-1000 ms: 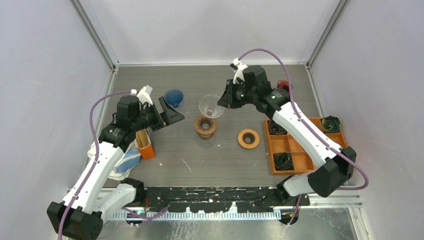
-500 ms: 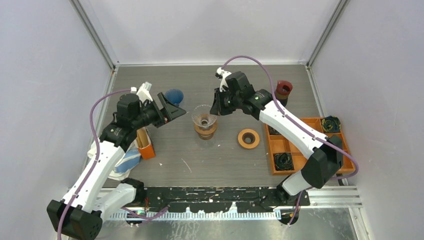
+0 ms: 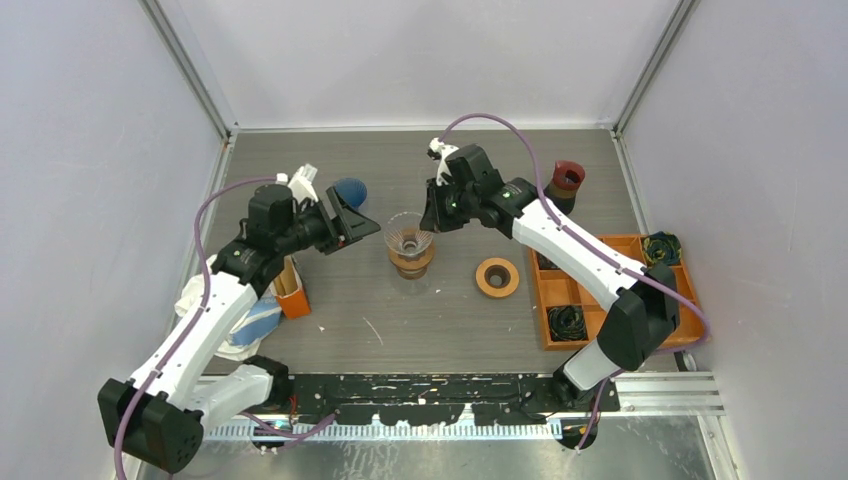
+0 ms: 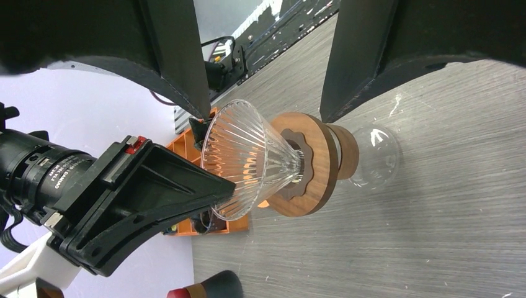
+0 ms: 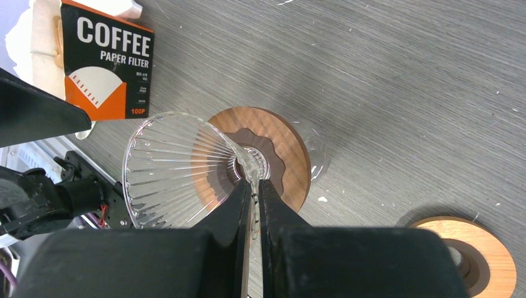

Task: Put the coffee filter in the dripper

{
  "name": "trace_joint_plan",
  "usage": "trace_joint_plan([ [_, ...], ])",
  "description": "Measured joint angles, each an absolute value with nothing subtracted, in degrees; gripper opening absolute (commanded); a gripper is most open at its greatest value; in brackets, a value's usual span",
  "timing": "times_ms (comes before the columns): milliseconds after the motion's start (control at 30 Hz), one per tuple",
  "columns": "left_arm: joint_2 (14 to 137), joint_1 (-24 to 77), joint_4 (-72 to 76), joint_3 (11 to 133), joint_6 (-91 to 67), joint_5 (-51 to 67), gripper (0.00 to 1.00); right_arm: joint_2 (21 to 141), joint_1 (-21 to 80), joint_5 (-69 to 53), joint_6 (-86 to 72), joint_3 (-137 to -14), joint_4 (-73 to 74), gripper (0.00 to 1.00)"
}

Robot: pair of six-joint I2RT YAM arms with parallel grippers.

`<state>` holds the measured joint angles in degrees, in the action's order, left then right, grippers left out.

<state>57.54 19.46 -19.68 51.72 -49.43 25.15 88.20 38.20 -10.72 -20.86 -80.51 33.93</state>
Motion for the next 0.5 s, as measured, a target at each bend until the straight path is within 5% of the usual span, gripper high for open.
trace_joint_plan([
  [500, 64.4, 25.6, -19.1, 53.0, -49.0, 23.5, 0.42, 88.4, 38.6, -10.4, -20.9, -78.8, 32.3, 0.01],
])
